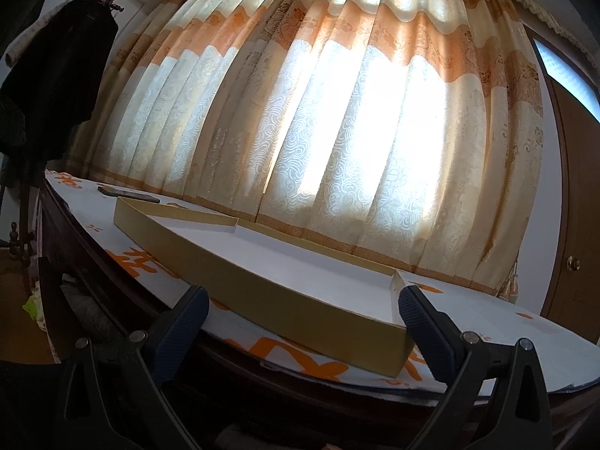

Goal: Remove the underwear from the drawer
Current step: 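Lower both tools toward the open drawer of clothes below the table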

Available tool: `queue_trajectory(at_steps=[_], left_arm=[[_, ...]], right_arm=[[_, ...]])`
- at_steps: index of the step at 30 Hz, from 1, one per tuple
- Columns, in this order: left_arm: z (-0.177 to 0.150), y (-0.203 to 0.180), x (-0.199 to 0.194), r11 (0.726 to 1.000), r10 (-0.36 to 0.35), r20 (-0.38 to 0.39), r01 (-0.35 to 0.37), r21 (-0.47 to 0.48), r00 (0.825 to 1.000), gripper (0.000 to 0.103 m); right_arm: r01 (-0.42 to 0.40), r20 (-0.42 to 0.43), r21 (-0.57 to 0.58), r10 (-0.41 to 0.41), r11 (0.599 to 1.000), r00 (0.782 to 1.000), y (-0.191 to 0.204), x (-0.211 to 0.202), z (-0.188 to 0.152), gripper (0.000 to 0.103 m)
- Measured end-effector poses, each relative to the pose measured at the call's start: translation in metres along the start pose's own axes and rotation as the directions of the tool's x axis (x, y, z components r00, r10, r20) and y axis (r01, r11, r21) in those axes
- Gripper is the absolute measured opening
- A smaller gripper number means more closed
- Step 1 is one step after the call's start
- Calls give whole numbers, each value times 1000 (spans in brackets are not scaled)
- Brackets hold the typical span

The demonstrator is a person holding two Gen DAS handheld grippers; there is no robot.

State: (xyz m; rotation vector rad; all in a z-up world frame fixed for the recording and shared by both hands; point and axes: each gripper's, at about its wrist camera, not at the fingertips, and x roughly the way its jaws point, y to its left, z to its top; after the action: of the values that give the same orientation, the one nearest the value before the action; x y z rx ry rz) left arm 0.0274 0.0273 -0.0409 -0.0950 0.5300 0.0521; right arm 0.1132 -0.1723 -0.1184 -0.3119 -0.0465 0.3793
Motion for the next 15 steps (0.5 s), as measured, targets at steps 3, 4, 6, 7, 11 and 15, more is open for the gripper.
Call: queue_trajectory(at_steps=[3,4,6,7,11,15], left_arm=[[0,1,0,1000,4,0,-4,-1,1000,103],[1,2,1,1000,5,-2,-5,-2,1000,103],[1,3,1,1000,6,-4,-7,-5,1000,103],[1,4,1,1000,8,-5,-8,-6,1000,103],[1,4,1,1000,10,-6,-10,-6,1000,103],[2,8,2,1000,14,-5,-14,-8,1000,103]], right_arm=[[-7,-7,19,7,1000,1000,-2,-5,1,102],[-7,-10,20,7,1000,1000,-2,-6,0,102],[-11,-17,23,12,1000,1000,-2,-9,1,102],[-17,-22,26,18,1000,1000,-2,-10,1,102],[-34,-62,41,36,999,997,-2,-12,0,102],[-36,-59,61,40,997,997,-3,-19,0,102]])
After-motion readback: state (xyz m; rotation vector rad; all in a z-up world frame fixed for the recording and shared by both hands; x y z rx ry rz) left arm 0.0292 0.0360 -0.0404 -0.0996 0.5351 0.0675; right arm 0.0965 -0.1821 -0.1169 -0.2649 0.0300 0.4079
